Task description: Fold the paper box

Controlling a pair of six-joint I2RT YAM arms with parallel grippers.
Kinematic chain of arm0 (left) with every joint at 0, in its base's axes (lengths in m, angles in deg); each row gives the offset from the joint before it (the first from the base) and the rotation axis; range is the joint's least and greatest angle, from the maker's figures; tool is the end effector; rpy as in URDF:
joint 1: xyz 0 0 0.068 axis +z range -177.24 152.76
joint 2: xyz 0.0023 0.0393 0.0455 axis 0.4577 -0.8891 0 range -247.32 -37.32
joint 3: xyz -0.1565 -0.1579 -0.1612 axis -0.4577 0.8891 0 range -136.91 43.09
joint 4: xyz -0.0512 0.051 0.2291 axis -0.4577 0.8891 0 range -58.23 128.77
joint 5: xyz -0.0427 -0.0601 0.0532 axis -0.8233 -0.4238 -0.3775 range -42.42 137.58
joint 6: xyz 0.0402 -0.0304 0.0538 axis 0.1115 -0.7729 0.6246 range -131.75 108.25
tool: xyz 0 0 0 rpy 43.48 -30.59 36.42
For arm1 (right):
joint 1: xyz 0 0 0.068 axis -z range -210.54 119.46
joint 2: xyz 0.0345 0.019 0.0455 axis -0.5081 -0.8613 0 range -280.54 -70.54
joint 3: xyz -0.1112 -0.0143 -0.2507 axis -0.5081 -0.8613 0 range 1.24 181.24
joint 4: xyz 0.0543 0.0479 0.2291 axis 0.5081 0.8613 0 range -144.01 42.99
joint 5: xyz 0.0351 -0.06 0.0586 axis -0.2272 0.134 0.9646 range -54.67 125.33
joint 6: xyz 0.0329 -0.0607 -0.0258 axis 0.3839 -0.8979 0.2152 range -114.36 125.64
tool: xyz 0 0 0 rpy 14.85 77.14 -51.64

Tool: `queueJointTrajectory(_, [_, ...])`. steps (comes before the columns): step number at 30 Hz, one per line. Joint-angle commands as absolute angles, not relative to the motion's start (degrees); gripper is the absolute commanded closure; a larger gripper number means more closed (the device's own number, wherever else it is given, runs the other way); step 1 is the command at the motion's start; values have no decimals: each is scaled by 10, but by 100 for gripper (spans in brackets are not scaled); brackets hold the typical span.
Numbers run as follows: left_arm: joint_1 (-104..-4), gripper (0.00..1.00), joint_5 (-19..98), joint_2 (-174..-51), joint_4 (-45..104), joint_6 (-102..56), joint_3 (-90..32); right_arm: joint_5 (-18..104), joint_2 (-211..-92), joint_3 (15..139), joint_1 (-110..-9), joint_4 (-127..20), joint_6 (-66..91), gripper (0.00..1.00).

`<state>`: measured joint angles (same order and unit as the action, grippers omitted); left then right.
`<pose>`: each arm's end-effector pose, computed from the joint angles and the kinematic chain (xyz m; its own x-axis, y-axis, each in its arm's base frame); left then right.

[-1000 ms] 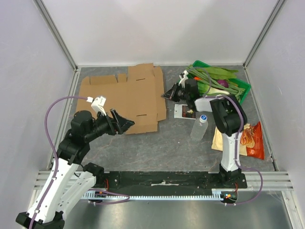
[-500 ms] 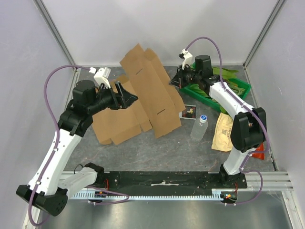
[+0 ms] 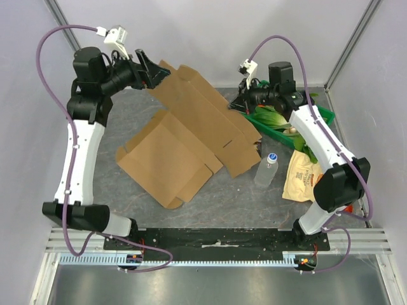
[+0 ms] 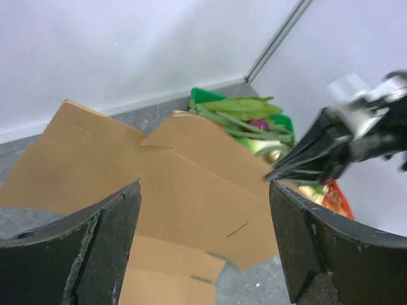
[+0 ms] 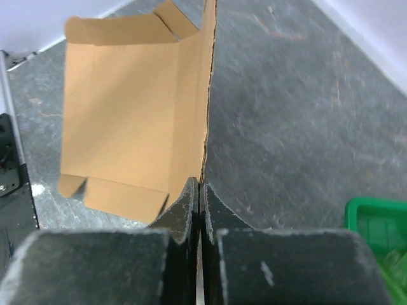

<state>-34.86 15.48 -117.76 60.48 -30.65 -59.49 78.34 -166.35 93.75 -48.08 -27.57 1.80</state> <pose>0.2776 -0.0701 0.5006 -0.3131 -0.2349 -0.9202 0.5646 0.7331 -0.3793 0.3454 0.1534 0.3661 -0.4193 -0.1839 -0.8890 -0.8150 0.5076 0.2794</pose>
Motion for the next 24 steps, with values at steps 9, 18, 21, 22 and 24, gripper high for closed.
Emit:
queueJointTrajectory(9, [-339,18,42,-1186,405,-164,-473,924,-1652,1039,-480,-210,-58,100])
queueJointTrajectory(18, [-339,38,45,-1163,269,-156,-376,956,-1672,1050,-480,-211,-49,100])
queueJointTrajectory(21, [-339,45,44,-1171,258,-168,-380,957,-1672,1048,-481,-212,-53,100])
queueJointTrajectory(22, [-338,46,44,-1171,260,-170,-383,955,-1673,1047,-480,-211,-53,100])
queueJointTrajectory(24, [-339,43,45,-1171,258,-180,-386,954,-1674,1047,-481,-211,-54,100])
